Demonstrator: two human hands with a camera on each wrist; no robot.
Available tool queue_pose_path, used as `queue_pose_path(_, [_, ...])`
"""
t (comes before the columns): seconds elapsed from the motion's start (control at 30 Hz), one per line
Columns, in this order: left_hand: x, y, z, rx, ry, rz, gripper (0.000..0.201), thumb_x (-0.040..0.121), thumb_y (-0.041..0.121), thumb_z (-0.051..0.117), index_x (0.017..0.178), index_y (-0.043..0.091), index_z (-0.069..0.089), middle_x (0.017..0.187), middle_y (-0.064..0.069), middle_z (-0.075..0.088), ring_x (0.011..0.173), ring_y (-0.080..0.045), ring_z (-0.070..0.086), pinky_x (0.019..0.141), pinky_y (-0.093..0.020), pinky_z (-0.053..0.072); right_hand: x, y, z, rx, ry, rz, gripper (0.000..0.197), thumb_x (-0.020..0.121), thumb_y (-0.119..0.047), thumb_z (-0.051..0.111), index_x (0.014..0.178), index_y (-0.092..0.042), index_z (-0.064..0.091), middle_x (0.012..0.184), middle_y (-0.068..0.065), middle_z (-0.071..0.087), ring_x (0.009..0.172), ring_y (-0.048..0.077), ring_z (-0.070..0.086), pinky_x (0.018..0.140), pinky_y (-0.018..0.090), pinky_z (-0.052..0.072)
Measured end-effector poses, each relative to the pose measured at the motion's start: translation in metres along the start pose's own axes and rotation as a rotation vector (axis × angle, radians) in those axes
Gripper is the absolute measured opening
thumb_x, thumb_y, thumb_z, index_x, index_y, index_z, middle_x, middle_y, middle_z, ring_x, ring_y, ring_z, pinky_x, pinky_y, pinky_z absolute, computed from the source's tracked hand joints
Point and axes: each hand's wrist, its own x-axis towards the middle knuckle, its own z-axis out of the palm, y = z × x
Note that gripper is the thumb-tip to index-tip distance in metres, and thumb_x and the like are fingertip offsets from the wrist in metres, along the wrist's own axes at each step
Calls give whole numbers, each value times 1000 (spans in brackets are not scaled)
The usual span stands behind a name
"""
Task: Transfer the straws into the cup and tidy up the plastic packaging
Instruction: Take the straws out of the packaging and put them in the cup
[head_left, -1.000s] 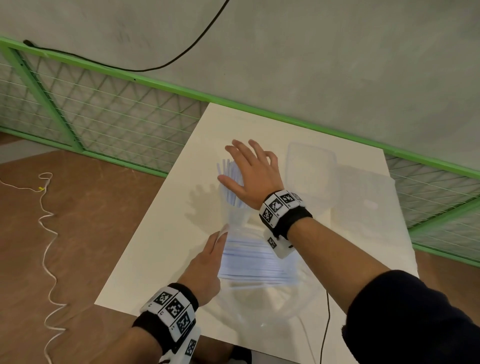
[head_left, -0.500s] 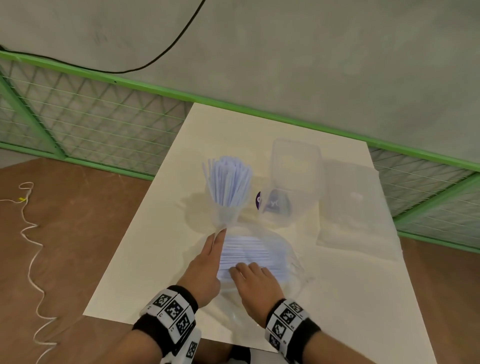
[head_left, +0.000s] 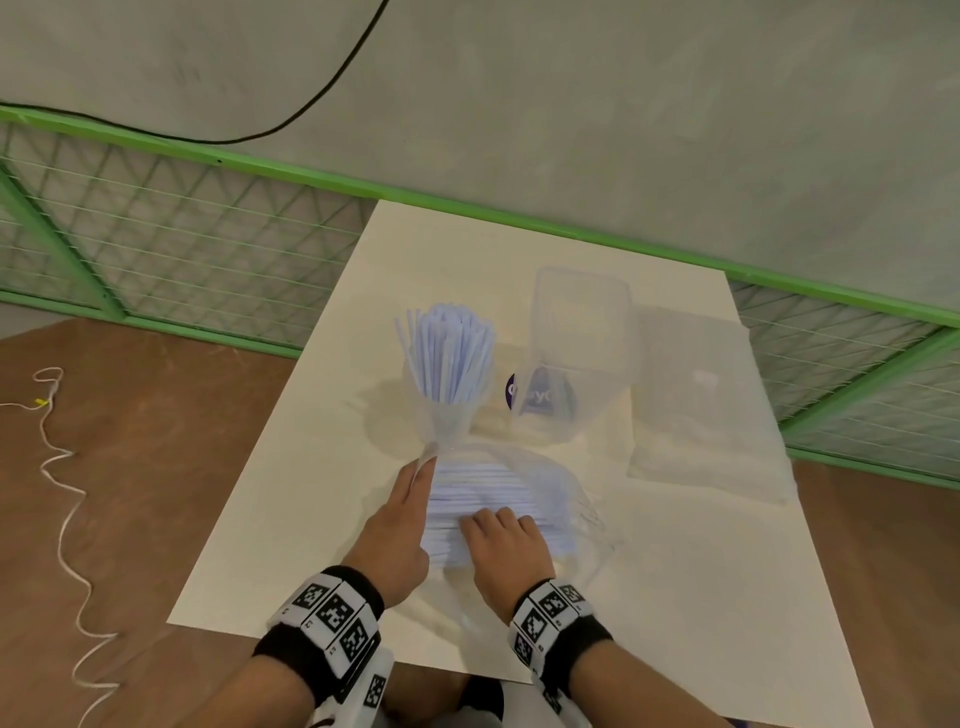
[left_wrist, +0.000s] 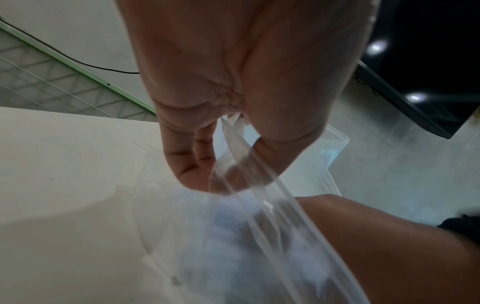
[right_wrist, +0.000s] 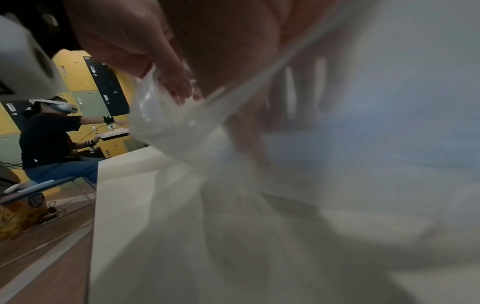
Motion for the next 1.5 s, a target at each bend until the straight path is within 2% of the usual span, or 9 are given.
queue_pose_path(0.13, [-1, -2, 0, 12, 2, -8, 101, 77, -9, 51, 153, 25, -6, 156, 13, 1, 86, -12, 44, 54, -12, 40, 4, -2, -2, -18, -31, 45, 35, 50, -11, 79, 83, -17, 68, 84, 1, 63, 71, 24, 61, 60, 37, 51])
queue_pose_path(0.27, [-1, -2, 0, 19, 6, 6, 100, 77, -10, 51, 153, 24, -5, 158, 13, 0, 91, -10, 42, 55, -10, 40, 6, -4, -4, 2, -108, 46, 36, 63, -7, 69, 98, -16, 67, 90, 3, 67, 82, 28, 63, 73, 41, 50])
queue_pose_path(0.5, [-3, -1, 0, 33, 4, -26, 100, 75, -11, 50, 153, 25, -2, 157, 19, -5, 75, -14, 45, 63, -19, 40, 12, -4, -9, -51, -161, -17, 34, 82, -7, 53, 116, -10, 56, 114, 10, 59, 106, 33, 53, 91, 44, 39])
queue_pose_path(0.67, [-3, -5, 0, 19, 2, -13, 103, 74, -11, 51, 152, 27, -4, 156, 21, -6, 83, -17, 56, 65, -24, 49, 10, -4, -5, -25, -116, -16, 46, 78, -5, 55, 123, -13, 50, 110, 9, 63, 101, 33, 58, 88, 45, 41])
queue_pose_path(0.8, [-2, -7, 1, 16, 6, 0, 105, 72, -11, 49, 152, 29, -5, 156, 20, -5, 96, -21, 58, 71, -32, 53, 11, -4, -7, -35, -136, -20, 39, 79, -6, 54, 117, -11, 54, 112, 9, 61, 103, 33, 57, 88, 45, 42])
queue_pose_path(0.97, [-3, -2, -2, -19, 6, -3, 101, 76, -8, 53, 153, 25, -4, 158, 15, -3, 101, -19, 55, 78, -27, 50, 14, -5, -10, -54, -171, -22, 33, 83, -7, 54, 116, -10, 54, 116, 11, 59, 108, 34, 53, 92, 44, 38])
queue_pose_path(1.17, [-1, -9, 1, 1, 9, 14, 108, 70, -12, 50, 152, 31, -6, 157, 20, -4, 104, -23, 57, 77, -36, 55, 16, -6, -10, -111, -232, -42, 28, 86, -16, 57, 113, -10, 57, 117, 11, 59, 111, 34, 52, 95, 46, 35])
queue_pose_path(1.33, [-2, -8, -1, 2, 28, 23, 105, 71, -12, 49, 152, 29, -3, 156, 22, -4, 95, -19, 58, 69, -28, 52, 12, -4, -12, -86, -210, -99, 28, 86, -29, 54, 109, -14, 55, 108, 8, 63, 103, 32, 56, 94, 45, 35])
queue_pose_path(1.5, [-2, -11, -2, -34, 40, 39, 102, 74, -11, 49, 154, 26, -3, 157, 16, 2, 117, -16, 49, 74, -15, 41, 3, 14, -22, 166, -99, -37, 35, 88, -40, 49, 117, -20, 45, 100, 1, 69, 90, 30, 63, 90, 39, 40])
